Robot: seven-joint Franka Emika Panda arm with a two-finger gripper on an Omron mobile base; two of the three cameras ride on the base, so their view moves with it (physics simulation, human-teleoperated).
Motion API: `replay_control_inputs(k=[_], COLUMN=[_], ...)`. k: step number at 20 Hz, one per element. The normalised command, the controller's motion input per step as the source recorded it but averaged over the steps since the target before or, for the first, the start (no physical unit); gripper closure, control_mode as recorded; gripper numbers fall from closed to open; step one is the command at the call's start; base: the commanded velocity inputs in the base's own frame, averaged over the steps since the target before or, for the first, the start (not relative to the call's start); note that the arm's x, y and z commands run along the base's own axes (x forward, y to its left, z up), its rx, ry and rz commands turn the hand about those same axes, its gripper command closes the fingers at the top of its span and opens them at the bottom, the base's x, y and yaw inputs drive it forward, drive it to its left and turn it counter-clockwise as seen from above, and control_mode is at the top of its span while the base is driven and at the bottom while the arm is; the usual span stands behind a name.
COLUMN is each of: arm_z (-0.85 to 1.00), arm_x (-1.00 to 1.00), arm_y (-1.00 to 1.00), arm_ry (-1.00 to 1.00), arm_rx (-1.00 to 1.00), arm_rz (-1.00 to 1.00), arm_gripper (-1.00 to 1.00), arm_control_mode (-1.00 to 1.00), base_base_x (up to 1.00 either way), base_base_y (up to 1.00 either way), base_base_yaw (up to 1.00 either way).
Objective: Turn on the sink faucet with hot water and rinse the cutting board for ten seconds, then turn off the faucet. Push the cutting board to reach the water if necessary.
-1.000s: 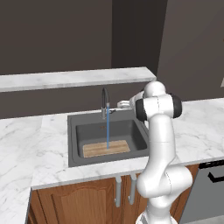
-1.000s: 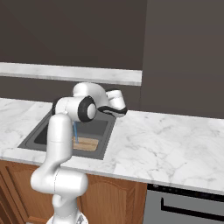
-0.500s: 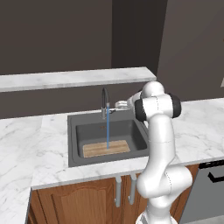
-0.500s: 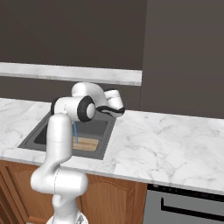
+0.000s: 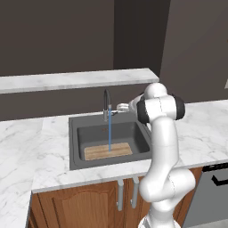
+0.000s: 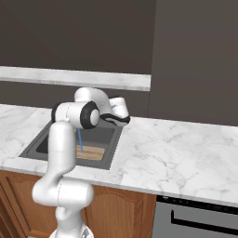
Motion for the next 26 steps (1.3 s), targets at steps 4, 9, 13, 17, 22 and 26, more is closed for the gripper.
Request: replay_control_inputs(k=[4, 9, 13, 17, 22, 26], arm_z=[0.00, 0.00, 0.00, -0.02, -0.05, -0.04], arm_x=[0.00, 0.11, 0.12, 0.03, 0.00, 0.00], arm_y=[0.00, 0.00, 0.00, 0.00, 0.00, 0.00], arm_ry=[0.00, 0.00, 0.00, 0.00, -0.03, -0.04], arm_rx=[0.00, 0.00, 0.00, 0.00, -0.04, -0.08], arm_rz=[-0.03, 0.00, 0.00, 0.01, 0.00, 0.00], arm_gripper=[-1.00, -1.00, -1.00, -1.00, -1.00, -1.00], arm_control_mode=[-1.00, -1.00, -1.00, -1.00, -1.00, -1.00], base_base_x=[0.00, 0.00, 0.00, 0.00, 0.00, 0.00], base_base_y=[0.00, 0.00, 0.00, 0.00, 0.00, 0.00], base_base_yaw=[0.00, 0.00, 0.00, 0.00, 0.00, 0.00])
